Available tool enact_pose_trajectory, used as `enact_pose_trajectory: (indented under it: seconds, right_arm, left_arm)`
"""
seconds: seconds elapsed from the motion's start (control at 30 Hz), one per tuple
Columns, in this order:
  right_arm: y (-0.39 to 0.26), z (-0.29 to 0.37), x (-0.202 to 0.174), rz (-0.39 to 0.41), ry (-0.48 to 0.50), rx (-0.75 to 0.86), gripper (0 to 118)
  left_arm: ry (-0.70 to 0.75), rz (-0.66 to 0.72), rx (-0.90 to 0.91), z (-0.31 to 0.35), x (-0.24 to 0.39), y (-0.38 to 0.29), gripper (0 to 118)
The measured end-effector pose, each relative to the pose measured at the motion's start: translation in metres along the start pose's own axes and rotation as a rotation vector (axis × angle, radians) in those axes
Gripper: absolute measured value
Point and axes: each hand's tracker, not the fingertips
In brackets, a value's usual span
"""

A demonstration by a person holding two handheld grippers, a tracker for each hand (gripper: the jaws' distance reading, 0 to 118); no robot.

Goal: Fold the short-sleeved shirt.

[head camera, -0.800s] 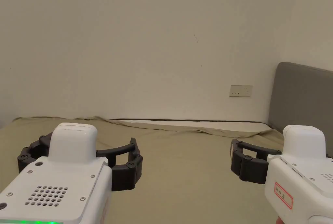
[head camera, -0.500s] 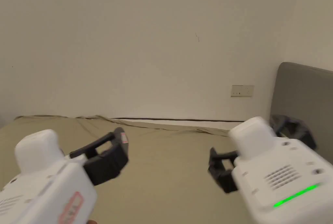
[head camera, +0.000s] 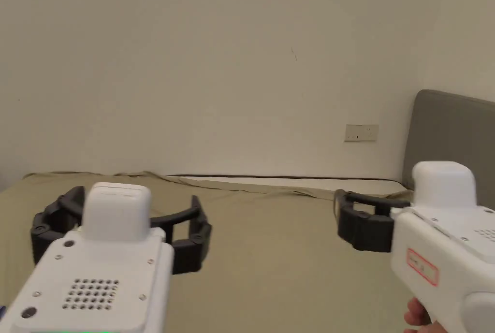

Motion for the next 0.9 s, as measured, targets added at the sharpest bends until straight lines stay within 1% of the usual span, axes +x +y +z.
enact_pose_trajectory:
  seconds: [0.03,0.1,0.13,0.17,0.2,0.23,0.27,0.33,0.4,0.5,0.53,0.6,0.67,0.7,0.77,0.83,0.87,0.9]
  right_arm:
    - [-0.007,0.003,0.002,-0.012,-0.037,-0.015,118]
    - [-0.021,0.011,-0.001,0.021,-0.029,-0.029,118]
    - [-0.026,0.015,-0.002,0.014,-0.027,-0.033,111]
    - [-0.028,0.018,-0.002,0.014,-0.027,-0.036,86]
    - [-0.029,0.021,-0.006,0.031,-0.033,-0.031,20]
    - [-0.028,0.021,-0.01,0.076,-0.069,-0.036,3]
    - [-0.028,0.02,-0.011,0.103,-0.097,-0.063,3]
    - [-0.03,0.026,-0.008,0.096,-0.058,-0.032,3]
    - [-0.033,0.027,-0.011,0.077,-0.043,-0.023,3]
    - [-0.039,0.019,-0.025,0.106,-0.014,-0.032,3]
    - [-0.04,0.013,-0.036,0.114,0.007,-0.036,3]
    - [-0.044,-0.003,-0.067,0.115,0.114,-0.06,3]
    - [-0.049,-0.019,-0.109,0.116,0.247,-0.085,3]
    - [-0.053,-0.024,-0.132,0.123,0.321,-0.09,3]
    - [-0.061,-0.033,-0.181,0.121,0.5,-0.103,3]
    - [-0.071,-0.036,-0.217,0.087,0.64,-0.137,3]
    - [-0.075,-0.039,-0.231,0.072,0.705,-0.166,3]
    - [-0.078,-0.041,-0.239,0.066,0.745,-0.191,3]
  left_arm:
    - [-0.035,0.062,-0.019,0.005,0.005,-0.004,118]
    - [-0.085,0.123,-0.081,0.008,0.011,-0.009,118]
    - [-0.11,0.155,-0.141,0.006,0.008,-0.013,118]
    - [-0.132,0.163,-0.172,0.004,0.009,-0.014,117]
    - [-0.153,0.185,-0.18,0.004,0.008,-0.015,84]
    - [-0.181,0.192,-0.196,0.002,0.007,-0.015,28]
    - [-0.196,0.187,-0.215,-0.003,0.004,-0.015,0]
    - [-0.211,0.18,-0.29,-0.011,0.001,-0.02,0]
    - [-0.205,0.238,-0.31,-0.013,-0.012,-0.028,0]
    - [-0.178,0.333,-0.376,-0.012,-0.047,-0.041,0]
    - [-0.16,0.359,-0.387,-0.011,-0.066,-0.045,0]
    - [-0.058,0.373,-0.428,-0.002,-0.106,-0.056,0]
    - [0.095,0.35,-0.447,0.011,-0.149,-0.066,0]
    - [0.165,0.328,-0.461,0.019,-0.168,-0.072,0]
    - [0.293,0.268,-0.502,0.032,-0.204,-0.085,0]
    - [0.362,0.206,-0.554,0.038,-0.227,-0.097,0]
    - [0.377,0.188,-0.581,0.038,-0.236,-0.104,0]
    - [0.358,0.183,-0.603,0.036,-0.241,-0.11,0]
